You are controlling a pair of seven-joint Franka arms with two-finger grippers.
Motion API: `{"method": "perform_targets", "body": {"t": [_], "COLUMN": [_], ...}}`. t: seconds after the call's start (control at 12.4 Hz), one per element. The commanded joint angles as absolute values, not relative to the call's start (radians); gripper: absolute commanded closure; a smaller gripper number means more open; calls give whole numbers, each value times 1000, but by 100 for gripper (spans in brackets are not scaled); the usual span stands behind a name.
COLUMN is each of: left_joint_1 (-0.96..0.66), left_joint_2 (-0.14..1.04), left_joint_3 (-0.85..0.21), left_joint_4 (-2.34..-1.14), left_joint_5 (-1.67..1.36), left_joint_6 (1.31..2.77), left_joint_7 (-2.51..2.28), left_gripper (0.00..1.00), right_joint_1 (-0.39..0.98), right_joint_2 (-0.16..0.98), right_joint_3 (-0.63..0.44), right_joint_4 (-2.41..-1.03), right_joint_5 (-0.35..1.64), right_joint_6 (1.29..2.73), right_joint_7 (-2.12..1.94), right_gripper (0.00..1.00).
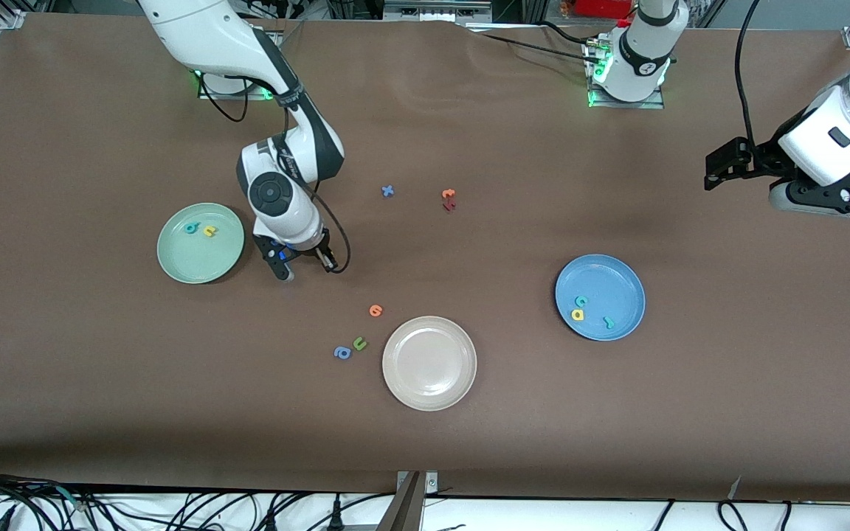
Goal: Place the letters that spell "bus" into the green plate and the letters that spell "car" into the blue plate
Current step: 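Carry the yellow s to the green plate and release it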
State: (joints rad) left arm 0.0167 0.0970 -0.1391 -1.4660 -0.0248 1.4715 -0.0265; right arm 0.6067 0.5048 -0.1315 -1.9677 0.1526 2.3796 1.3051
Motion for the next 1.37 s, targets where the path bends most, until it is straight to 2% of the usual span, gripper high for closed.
{"method": "perform_targets", "body": {"t": [0.0, 0.16, 0.32, 0.48, 0.56, 0.89, 1.13, 1.21, 1.29], "left_joint_1": [23, 23, 23, 23, 23, 23, 23, 23, 23], "left_joint_2": [92, 92, 92, 92, 91, 91, 91, 91, 91], "left_joint_3": [-135, -129, -130, -133, -135, -133, -133, -133, -133], "left_joint_4": [-1447, -1439, -1425, -1424, -1424, -1424, -1424, -1424, -1425], "left_joint_5": [-32, -32, -32, -32, -34, -35, -35, -35, -35], "left_joint_6": [1444, 1443, 1443, 1443, 1443, 1443, 1443, 1443, 1443], "left_joint_7": [-3, -6, -6, -6, -5, -3, -3, -3, -6], "left_gripper": [0, 0, 0, 0, 0, 0, 0, 0, 0], "right_joint_1": [601, 603, 603, 600, 582, 535, 540, 540, 543], "right_joint_2": [388, 313, 287, 302, 333, 457, 499, 499, 499], "right_joint_3": [-221, -319, -438, -590, -624, -620, -598, -597, -597], "right_joint_4": [-1919, -1921, -1925, -1945, -1950, -1993, -2008, -2022, -2023], "right_joint_5": [163, 163, 163, 163, 163, 265, 325, 325, 325], "right_joint_6": [2116, 1978, 1875, 1867, 1887, 2095, 2143, 2164, 2167], "right_joint_7": [1151, 969, 753, 465, 355, 235, 224, 224, 225], "right_gripper": [90, 90, 90, 90, 90, 90, 89, 83, 49]}}
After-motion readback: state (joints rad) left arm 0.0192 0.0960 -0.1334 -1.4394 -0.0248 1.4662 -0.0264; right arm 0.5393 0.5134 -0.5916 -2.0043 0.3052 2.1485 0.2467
